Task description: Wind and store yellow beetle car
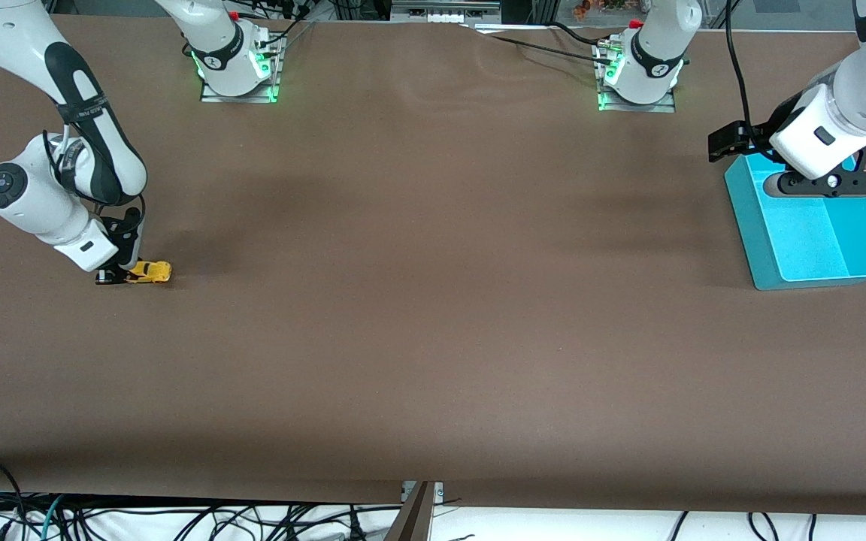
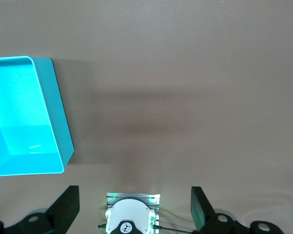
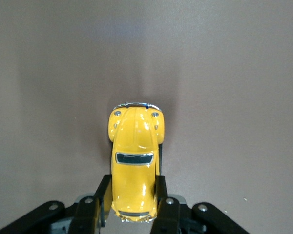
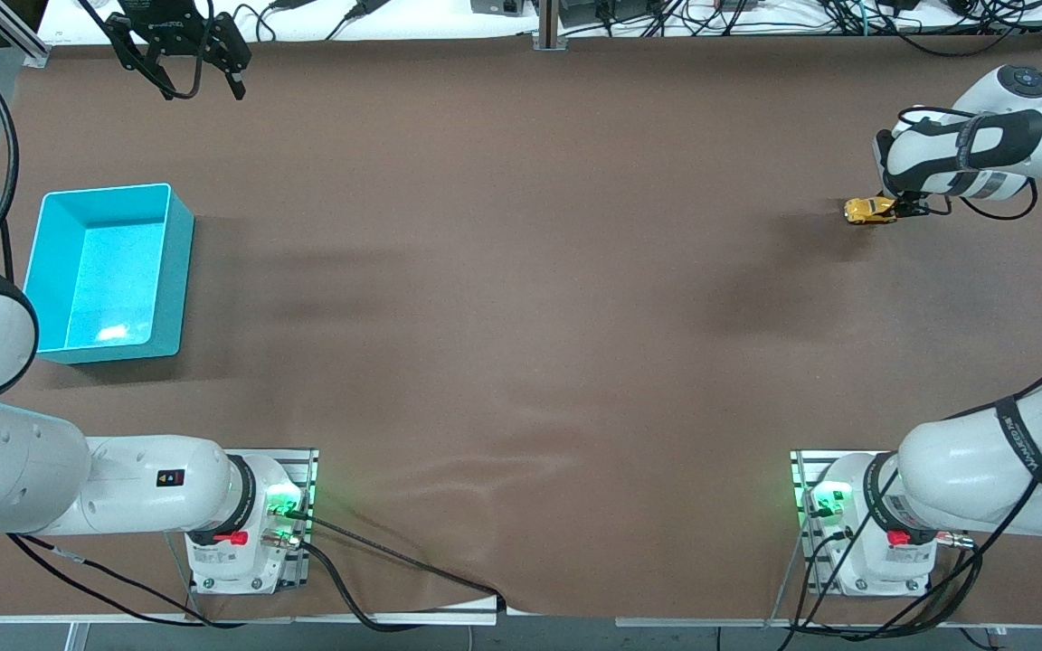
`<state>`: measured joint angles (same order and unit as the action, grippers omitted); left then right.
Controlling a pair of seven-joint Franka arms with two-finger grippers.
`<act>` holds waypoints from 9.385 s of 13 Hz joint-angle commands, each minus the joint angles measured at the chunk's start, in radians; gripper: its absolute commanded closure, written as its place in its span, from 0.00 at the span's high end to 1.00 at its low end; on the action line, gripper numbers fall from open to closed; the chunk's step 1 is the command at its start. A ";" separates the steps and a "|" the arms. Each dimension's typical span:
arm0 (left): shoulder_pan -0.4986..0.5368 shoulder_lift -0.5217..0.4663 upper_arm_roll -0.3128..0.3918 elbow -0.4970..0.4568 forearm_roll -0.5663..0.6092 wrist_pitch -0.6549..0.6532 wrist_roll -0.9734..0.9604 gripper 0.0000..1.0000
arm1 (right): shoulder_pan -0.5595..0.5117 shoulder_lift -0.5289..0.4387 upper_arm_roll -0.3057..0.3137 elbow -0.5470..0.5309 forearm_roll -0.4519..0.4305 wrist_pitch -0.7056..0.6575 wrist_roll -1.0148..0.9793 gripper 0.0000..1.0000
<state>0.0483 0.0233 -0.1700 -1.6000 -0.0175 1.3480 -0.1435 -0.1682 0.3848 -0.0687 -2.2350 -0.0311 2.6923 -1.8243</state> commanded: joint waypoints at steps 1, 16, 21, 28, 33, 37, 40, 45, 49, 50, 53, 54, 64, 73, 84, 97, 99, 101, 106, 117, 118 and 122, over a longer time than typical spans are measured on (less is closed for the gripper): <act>0.002 -0.002 -0.003 -0.001 0.019 -0.004 -0.002 1.00 | -0.019 0.114 0.004 0.015 -0.004 0.057 -0.021 0.06; 0.024 0.000 -0.003 -0.001 0.019 -0.004 0.015 1.00 | -0.010 0.095 0.027 0.280 0.008 -0.299 -0.055 1.00; 0.024 0.000 -0.003 -0.001 0.019 -0.004 0.015 1.00 | 0.007 0.037 0.032 0.307 0.010 -0.342 0.007 1.00; 0.024 0.001 -0.003 -0.001 0.019 -0.004 0.015 1.00 | 0.013 -0.024 0.099 0.581 0.011 -0.729 0.469 1.00; 0.024 0.006 -0.003 -0.001 0.019 -0.004 0.015 1.00 | 0.019 -0.024 0.159 0.765 0.014 -0.977 0.969 1.00; 0.027 0.009 -0.003 0.008 0.011 -0.004 0.013 1.00 | 0.021 -0.044 0.245 0.837 0.023 -1.118 1.399 1.00; 0.025 0.013 -0.005 0.011 0.013 -0.006 0.015 1.00 | 0.021 -0.049 0.329 0.868 0.025 -1.161 1.661 1.00; 0.027 0.038 -0.003 0.008 0.004 -0.004 0.015 1.00 | 0.021 -0.046 0.328 0.886 0.016 -1.157 1.654 1.00; 0.025 0.073 -0.005 0.017 0.007 0.011 0.013 1.00 | 0.009 -0.049 0.304 0.896 -0.052 -1.122 1.671 1.00; 0.028 0.070 -0.005 0.015 0.010 0.011 0.015 1.00 | 0.010 -0.055 0.290 0.893 -0.059 -1.091 1.671 1.00; 0.033 0.046 0.007 -0.079 0.019 0.130 0.073 1.00 | 0.009 -0.099 0.285 0.882 -0.136 -1.062 1.663 1.00; 0.033 0.029 0.039 -0.156 0.018 0.222 0.123 1.00 | 0.007 -0.142 0.285 0.865 -0.141 -1.071 1.657 1.00; 0.022 0.046 0.102 -0.623 0.146 0.703 0.749 1.00 | 0.090 -0.259 0.161 0.742 -0.016 -1.146 1.686 1.00; 0.024 0.274 0.227 -0.640 0.131 1.079 1.607 1.00 | 0.084 -0.221 0.161 0.758 -0.013 -1.146 1.745 1.00; 0.036 0.356 0.311 -0.633 0.129 1.135 1.762 0.99 | 0.076 -0.216 0.159 0.759 -0.013 -1.146 1.745 1.00; -0.010 0.181 0.308 -0.569 0.082 0.932 1.766 0.00 | 0.076 -0.216 0.159 0.759 -0.015 -1.141 1.741 1.00; -0.042 0.092 0.308 -0.540 0.082 0.828 1.762 0.00 | 0.076 -0.216 0.159 0.759 -0.013 -1.141 1.741 1.00; -0.074 0.023 0.310 -0.534 0.094 0.749 1.766 0.00 | 0.076 -0.216 0.159 0.759 -0.013 -1.141 1.741 1.00; 0.100 0.013 0.329 -0.567 0.149 0.704 2.051 0.00 | 0.076 -0.215 0.159 0.759 -0.013 -1.140 1.741 1.00; 0.274 0.026 0.468 -0.897 0.307 0.980 2.159 0.00 | 0.079 -0.213 0.161 0.764 -0.026 -1.137 1.741 1.00; 0.274 0.044 0.471 -0.899 0.307 1.002 2.158 0.00 | 0.078 -0.213 0.159 0.764 -0.026 -1.141 1.740 1.00; 0.274 0.153 0.503 -0.897 0.306 1.103 2.116 0.52 | 0.076 -0.218 0.156 0.764 -0.027 -1.144 1.697 1.00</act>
<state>0.3186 0.1194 0.3254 -2.5054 0.2623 2.4082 2.0041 -0.0897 0.1737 0.0890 -1.4772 -0.0587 1.5557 -0.0991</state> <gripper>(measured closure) 0.573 0.000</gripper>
